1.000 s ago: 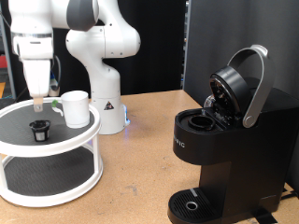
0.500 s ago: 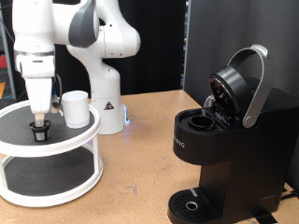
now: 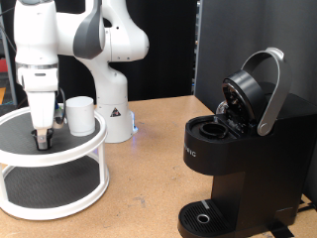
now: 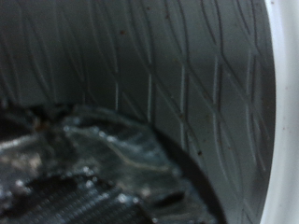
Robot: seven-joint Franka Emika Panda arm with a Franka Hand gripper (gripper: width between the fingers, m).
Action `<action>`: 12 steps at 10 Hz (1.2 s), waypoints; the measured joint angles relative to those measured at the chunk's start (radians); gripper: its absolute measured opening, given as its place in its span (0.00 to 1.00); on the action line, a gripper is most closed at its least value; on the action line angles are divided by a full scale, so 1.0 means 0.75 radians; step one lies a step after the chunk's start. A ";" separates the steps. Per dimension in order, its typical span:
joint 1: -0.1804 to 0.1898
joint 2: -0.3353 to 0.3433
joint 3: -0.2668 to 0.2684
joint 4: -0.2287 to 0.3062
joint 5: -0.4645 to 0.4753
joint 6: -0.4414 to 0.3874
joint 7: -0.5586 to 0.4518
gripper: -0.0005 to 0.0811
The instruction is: Make a cup of coffee with the keurig machine
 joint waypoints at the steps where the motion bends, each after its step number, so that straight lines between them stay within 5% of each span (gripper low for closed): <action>1: 0.000 0.010 -0.001 0.000 0.000 0.008 0.000 1.00; 6: 0.001 0.024 -0.017 -0.003 0.005 0.018 -0.003 0.96; 8: 0.001 0.024 -0.022 -0.003 0.006 0.018 -0.004 0.57; 12: 0.003 0.013 -0.024 0.010 0.060 -0.021 -0.037 0.57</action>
